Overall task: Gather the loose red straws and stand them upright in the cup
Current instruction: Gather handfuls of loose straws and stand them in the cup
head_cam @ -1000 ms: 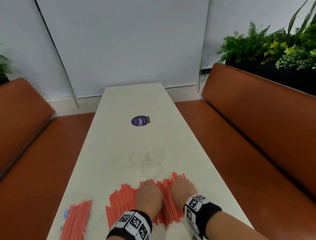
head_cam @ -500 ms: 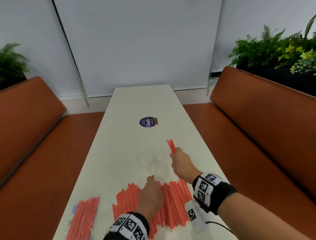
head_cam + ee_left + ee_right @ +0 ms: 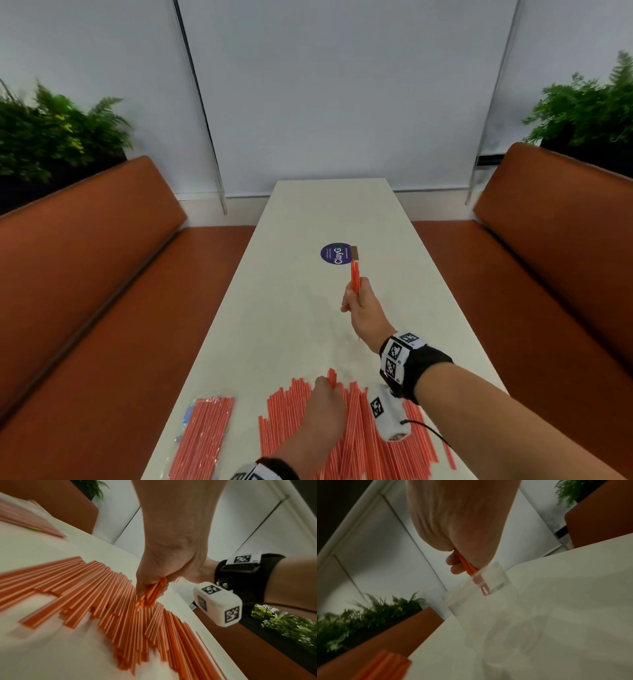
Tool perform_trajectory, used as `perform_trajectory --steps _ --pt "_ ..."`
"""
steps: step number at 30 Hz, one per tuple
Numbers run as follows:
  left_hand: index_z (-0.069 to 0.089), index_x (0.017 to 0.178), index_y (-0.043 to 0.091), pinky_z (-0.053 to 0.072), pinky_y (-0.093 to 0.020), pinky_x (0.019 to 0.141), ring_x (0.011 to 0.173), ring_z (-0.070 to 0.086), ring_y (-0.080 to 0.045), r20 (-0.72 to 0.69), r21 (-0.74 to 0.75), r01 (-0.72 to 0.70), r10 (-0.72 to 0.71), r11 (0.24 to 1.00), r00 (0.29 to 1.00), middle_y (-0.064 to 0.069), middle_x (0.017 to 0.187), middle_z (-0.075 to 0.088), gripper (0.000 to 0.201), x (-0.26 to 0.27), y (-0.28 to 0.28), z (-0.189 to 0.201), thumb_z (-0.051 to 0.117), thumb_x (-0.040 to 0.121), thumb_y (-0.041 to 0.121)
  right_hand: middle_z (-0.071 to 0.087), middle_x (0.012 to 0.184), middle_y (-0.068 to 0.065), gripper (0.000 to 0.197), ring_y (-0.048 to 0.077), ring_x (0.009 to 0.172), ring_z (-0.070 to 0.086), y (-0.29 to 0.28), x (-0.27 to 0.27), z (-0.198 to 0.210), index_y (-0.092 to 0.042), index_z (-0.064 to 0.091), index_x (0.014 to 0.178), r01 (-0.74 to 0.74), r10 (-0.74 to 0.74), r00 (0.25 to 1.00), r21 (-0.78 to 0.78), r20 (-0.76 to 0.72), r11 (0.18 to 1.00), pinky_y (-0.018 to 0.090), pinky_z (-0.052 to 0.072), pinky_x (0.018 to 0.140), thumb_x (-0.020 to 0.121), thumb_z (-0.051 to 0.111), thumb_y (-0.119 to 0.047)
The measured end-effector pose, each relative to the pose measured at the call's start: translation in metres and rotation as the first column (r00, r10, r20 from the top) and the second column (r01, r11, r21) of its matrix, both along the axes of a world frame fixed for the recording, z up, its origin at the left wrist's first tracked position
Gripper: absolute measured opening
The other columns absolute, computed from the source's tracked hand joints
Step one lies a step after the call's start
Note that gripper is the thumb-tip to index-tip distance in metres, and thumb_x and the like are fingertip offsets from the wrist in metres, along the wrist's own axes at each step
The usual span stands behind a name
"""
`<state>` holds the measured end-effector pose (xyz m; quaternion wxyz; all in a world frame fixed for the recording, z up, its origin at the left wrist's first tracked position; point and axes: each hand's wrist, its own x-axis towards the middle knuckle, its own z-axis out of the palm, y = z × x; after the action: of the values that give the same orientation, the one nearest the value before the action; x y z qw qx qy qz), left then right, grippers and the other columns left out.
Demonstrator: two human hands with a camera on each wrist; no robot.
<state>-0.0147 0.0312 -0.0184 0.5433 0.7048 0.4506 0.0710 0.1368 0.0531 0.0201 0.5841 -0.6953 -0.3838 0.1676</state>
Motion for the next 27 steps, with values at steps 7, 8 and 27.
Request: perform_trajectory --steps 7,8,27 --pt "0.041 0.095 0.012 0.032 -0.020 0.054 0.064 0.035 -0.007 0.044 0.001 -0.019 0.018 1.000 0.999 0.002 0.077 0.040 0.019 -0.004 0.000 0.002 0.026 0.102 0.020 0.047 0.075 -0.002 0.007 0.016 0.069 0.049 0.015 0.003 -0.002 -0.008 0.040 0.095 -0.048 0.049 0.999 -0.075 0.012 0.996 0.021 0.042 0.064 0.099 0.034 -0.010" --pt "0.041 0.096 0.011 0.031 -0.020 0.054 0.064 0.035 -0.007 0.053 -0.001 -0.018 0.018 1.000 0.998 0.002 0.076 0.039 0.019 -0.004 0.000 0.003 0.026 0.102 0.020 0.049 0.077 -0.001 0.005 0.019 0.072 0.051 0.014 0.003 -0.004 -0.008 0.041 0.095 -0.061 0.064 0.998 -0.116 0.019 0.991 0.023 0.043 0.065 0.098 0.036 -0.010" --pt "0.035 0.093 0.012 0.035 -0.024 0.056 0.063 0.040 -0.010 0.428 0.171 -0.175 0.087 0.970 0.900 0.000 0.074 0.039 0.013 0.019 0.007 0.059 0.027 0.102 0.018 0.054 0.091 0.005 0.027 0.014 0.076 0.051 -0.087 -0.056 0.010 -0.013 0.048 0.109 -0.190 0.171 0.982 -0.446 -0.083 0.875 0.019 0.040 0.060 0.089 0.036 0.001"
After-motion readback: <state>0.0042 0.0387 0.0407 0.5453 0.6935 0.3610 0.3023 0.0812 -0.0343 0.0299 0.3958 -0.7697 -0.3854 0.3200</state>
